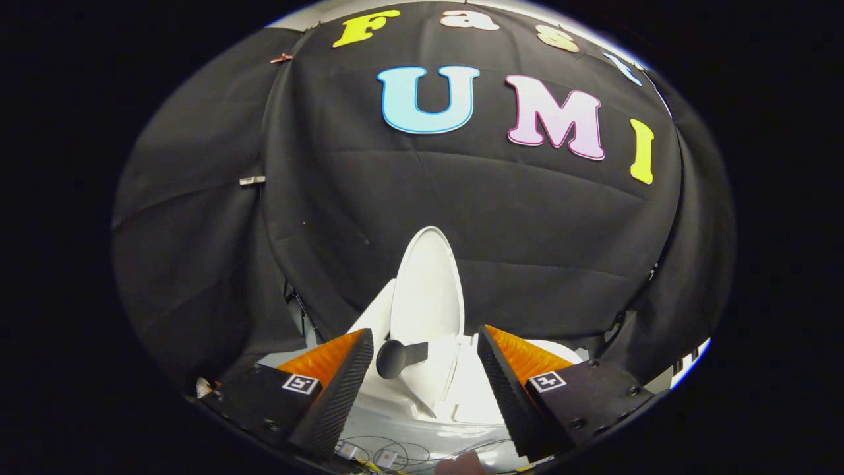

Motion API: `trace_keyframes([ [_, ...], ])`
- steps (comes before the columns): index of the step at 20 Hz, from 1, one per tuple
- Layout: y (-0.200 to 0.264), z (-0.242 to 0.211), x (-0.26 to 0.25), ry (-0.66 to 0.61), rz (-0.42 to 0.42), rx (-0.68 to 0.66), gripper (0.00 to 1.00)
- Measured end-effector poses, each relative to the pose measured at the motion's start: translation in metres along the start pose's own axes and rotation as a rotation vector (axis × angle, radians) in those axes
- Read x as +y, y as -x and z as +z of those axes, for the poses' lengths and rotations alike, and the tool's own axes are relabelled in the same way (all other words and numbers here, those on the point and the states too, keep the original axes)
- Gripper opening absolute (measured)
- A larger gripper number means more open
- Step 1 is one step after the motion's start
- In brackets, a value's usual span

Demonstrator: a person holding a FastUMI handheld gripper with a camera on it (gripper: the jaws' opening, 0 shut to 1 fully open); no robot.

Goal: Open the toilet lid.

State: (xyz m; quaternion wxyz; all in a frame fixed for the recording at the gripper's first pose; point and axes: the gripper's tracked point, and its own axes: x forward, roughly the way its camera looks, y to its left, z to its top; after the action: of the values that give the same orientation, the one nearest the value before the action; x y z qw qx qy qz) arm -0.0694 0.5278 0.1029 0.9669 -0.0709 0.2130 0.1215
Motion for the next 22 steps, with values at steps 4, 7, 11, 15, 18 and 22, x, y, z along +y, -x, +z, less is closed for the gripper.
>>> trace_keyframes([
  [4,0.017,0.023,-0.009,-0.031,0.044,-0.029,0.99],
  [7,0.028,0.033,-0.03,-0.049,0.068,-0.061,0.99],
  [11,0.042,0.044,-0.078,-0.092,0.087,-0.088,0.99],
  [15,0.049,0.048,-0.143,-0.117,0.068,-0.142,0.99],
  [18,0.049,0.041,-0.195,-0.142,0.054,-0.175,0.99],
  [22,0.045,0.022,-0.277,-0.137,-0.009,-0.219,0.99],
])
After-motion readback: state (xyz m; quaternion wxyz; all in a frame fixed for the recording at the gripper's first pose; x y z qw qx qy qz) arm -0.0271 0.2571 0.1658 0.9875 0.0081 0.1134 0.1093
